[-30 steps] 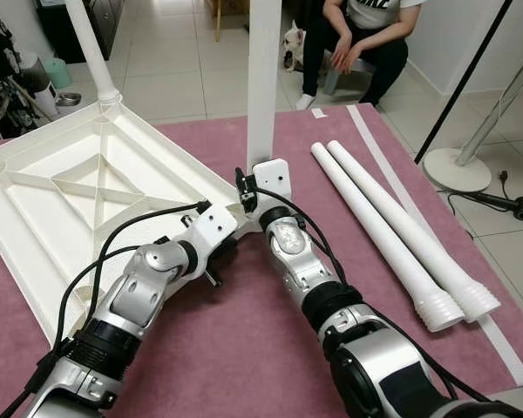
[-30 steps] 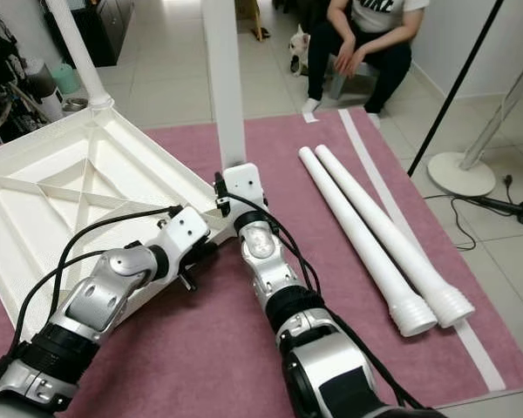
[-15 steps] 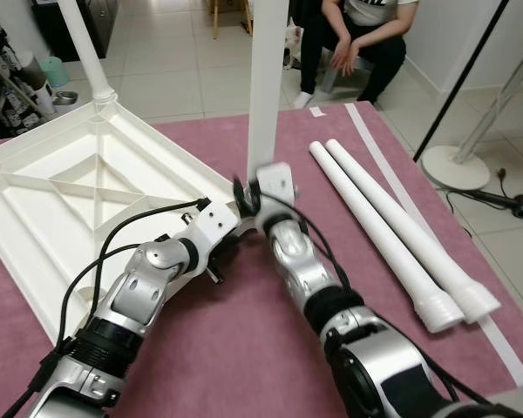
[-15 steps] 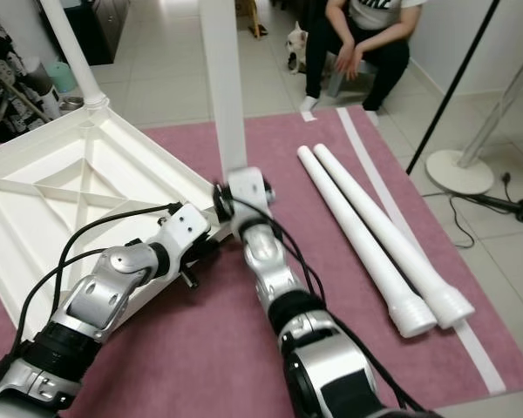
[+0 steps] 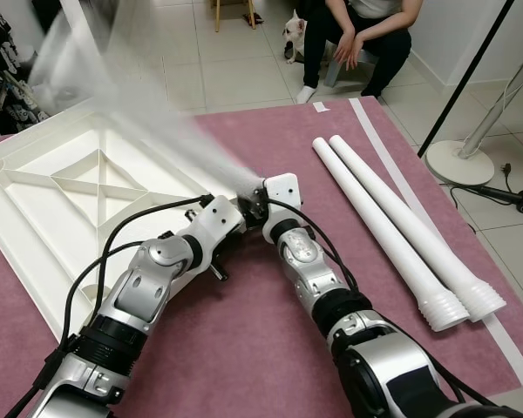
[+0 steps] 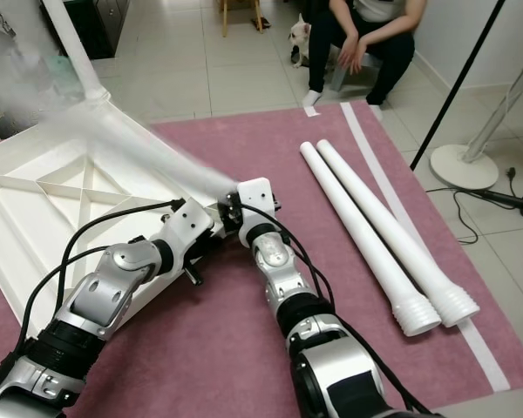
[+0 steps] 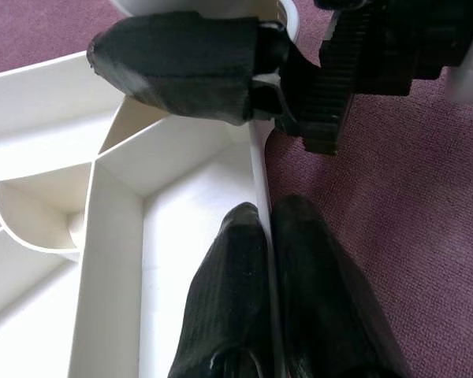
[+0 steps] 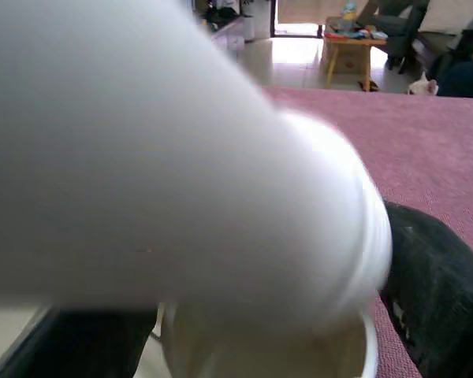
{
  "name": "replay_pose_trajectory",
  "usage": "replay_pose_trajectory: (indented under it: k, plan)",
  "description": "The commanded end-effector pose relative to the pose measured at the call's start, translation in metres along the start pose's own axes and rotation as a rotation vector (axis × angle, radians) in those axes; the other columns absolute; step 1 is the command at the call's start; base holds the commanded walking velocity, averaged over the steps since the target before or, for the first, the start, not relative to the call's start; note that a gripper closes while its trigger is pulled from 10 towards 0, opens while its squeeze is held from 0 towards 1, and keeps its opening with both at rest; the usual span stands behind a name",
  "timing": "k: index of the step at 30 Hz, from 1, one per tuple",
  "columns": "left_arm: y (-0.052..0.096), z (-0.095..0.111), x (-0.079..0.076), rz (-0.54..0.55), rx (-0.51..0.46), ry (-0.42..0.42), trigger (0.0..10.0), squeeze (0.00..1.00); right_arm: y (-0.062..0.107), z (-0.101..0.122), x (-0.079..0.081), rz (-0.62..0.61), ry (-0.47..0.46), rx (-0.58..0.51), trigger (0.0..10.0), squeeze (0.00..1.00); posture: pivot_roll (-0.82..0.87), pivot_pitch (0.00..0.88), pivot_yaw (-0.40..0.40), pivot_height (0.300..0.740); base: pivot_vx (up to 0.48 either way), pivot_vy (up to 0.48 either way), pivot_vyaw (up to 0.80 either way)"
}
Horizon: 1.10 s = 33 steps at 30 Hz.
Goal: Building children table
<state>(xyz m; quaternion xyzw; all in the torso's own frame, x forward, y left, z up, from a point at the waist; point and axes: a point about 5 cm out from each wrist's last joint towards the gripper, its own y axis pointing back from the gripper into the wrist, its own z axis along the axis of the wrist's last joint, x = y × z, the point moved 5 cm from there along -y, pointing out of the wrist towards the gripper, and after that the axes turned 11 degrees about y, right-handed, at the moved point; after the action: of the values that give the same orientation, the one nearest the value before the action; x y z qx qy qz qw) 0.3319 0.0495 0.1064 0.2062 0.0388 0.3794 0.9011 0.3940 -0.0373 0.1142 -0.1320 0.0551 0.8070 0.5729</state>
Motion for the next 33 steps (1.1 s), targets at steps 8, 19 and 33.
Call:
replay_pose_trajectory:
  k: [8,19,33]
  plan:
    - [0.011,0.056,0.018,0.129,-0.200,-0.096,10.0,0.00,0.004,-0.005,0.014,0.065,0.012,0.001,0.0,0.00,0.10,0.000,0.063,0.740,0.000,0.000,0.00]
    - [0.009,0.045,0.020,0.165,-0.157,-0.191,10.0,0.00,0.010,-0.004,0.026,0.180,0.083,-0.036,10.0,0.00,0.10,0.000,0.060,0.740,0.000,0.000,0.00]
    - [0.065,0.039,0.022,-0.007,-0.098,-0.504,10.0,0.00,0.048,-0.010,0.025,0.385,0.235,-0.116,10.0,0.00,0.08,0.000,0.070,0.740,0.000,0.000,0.00]
